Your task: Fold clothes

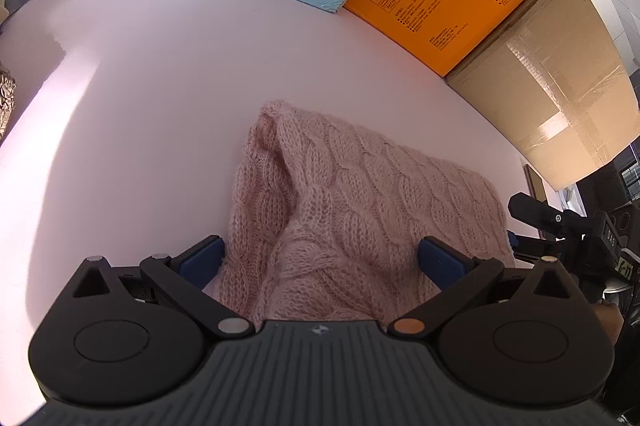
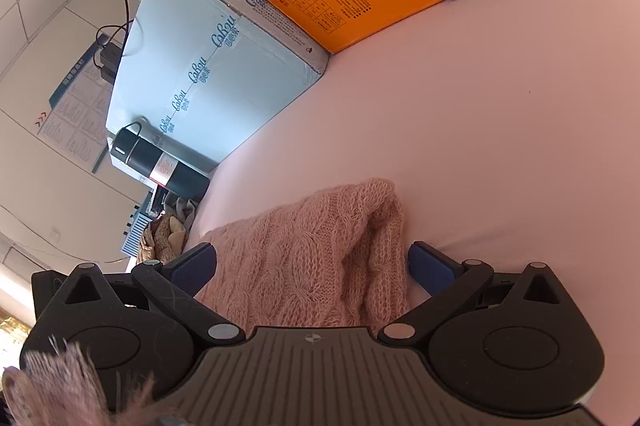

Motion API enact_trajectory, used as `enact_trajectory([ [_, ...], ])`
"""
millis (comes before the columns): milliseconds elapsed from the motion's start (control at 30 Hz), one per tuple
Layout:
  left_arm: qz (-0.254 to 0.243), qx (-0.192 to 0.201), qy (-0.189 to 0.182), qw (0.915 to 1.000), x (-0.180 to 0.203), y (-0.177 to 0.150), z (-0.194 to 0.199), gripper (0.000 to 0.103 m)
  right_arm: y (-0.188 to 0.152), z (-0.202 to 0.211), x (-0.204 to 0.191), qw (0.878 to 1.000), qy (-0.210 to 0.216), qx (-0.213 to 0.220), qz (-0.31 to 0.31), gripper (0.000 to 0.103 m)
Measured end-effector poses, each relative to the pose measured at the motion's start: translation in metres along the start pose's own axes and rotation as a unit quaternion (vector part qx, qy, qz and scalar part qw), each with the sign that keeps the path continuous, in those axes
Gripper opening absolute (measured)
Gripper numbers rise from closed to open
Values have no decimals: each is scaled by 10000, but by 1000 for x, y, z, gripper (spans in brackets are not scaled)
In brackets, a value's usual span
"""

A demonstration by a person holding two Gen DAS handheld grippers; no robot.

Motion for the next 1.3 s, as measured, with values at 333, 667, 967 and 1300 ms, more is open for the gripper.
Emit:
enact_trajectory([
  [333, -670, -111, 286, 9973, 12, -14, -10, 103, -7, 3, -5, 9977, 361, -571, -66, 103],
  [667, -1135, -40, 715, 9910, 29, -24, -7, 71, -22, 7, -18, 9993, -288, -197, -118, 70],
  [967, -1503, 661, 805, 9831, 39, -28, 36, 29, -33, 13, -28, 9973, 12, -25, -736, 22],
  [1300, -634, 2035, 1712, 9619, -36, 6, 137, 30, -9, -47, -154, 9887, 1317, -716, 83, 23],
])
Point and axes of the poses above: each gripper's, at about its wrist camera, not at the fingertips, and z roughly against the way its jaws point, x to its right, y to its top, the point moved 3 cm from there along -z, roughly the way its jaws point, and after that the axes turned 9 degrees about x, right-handed, at the moved point
